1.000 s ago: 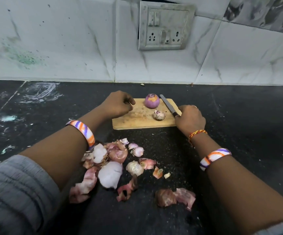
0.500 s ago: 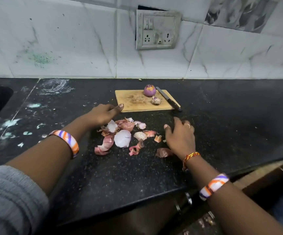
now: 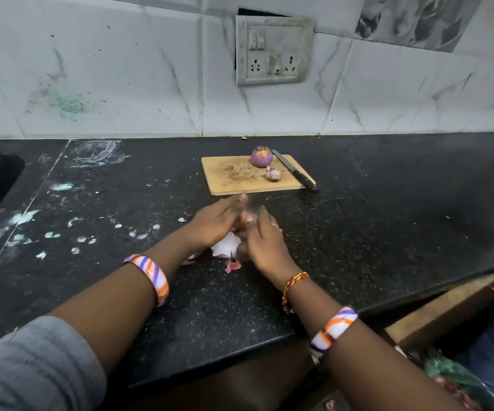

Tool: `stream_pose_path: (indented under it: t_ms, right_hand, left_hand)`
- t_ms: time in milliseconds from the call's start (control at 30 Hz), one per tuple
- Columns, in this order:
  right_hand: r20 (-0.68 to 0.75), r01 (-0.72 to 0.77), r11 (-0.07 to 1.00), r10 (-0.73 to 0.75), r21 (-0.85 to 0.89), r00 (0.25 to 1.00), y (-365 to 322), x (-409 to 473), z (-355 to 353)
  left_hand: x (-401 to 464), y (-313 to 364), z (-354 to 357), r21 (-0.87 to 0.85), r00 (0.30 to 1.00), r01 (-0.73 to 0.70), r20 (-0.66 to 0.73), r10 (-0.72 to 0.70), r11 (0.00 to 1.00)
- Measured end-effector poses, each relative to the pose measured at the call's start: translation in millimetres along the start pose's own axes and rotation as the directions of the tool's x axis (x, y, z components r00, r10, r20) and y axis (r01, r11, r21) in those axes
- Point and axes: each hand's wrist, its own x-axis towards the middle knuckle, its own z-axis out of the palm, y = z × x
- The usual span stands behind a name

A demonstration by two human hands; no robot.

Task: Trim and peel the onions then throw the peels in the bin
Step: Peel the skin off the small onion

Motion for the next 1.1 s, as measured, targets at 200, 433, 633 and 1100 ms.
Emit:
stream_pose_path:
  t_ms: [200, 433, 633, 1100]
  right_hand:
    - [-0.224, 0.053, 0.936, 0.028, 0.347, 0.974, -12.4, 34.3, -28.5]
    - [-0.277, -0.076, 0.977, 0.130, 0.197, 0.952, 20.5, 113.4, -72.4]
    - [-0.151, -0.005, 1.000, 0.002, -0.021, 0.989, 29.0, 164.2, -62.5]
    - [-0.063, 0.106, 0.974, -0.096, 0.198, 0.993, 43.3, 201.4, -54.7]
  left_hand:
    - [40.0, 23.8, -19.3, 0.078, 0.977, -0.093, -0.187, 0.106, 0.993]
    - [132.9, 19.8, -4.6, -0.026, 0.975, 0.045, -0.218, -0.050, 0.999]
    - [185.2, 12.0, 27.5, -0.031, 0.947, 0.142, -0.287, -0.144, 0.989]
    - [195.0, -6.4, 33.1, -0.417, 0.888, 0.106, -0.370, -0.275, 0.903]
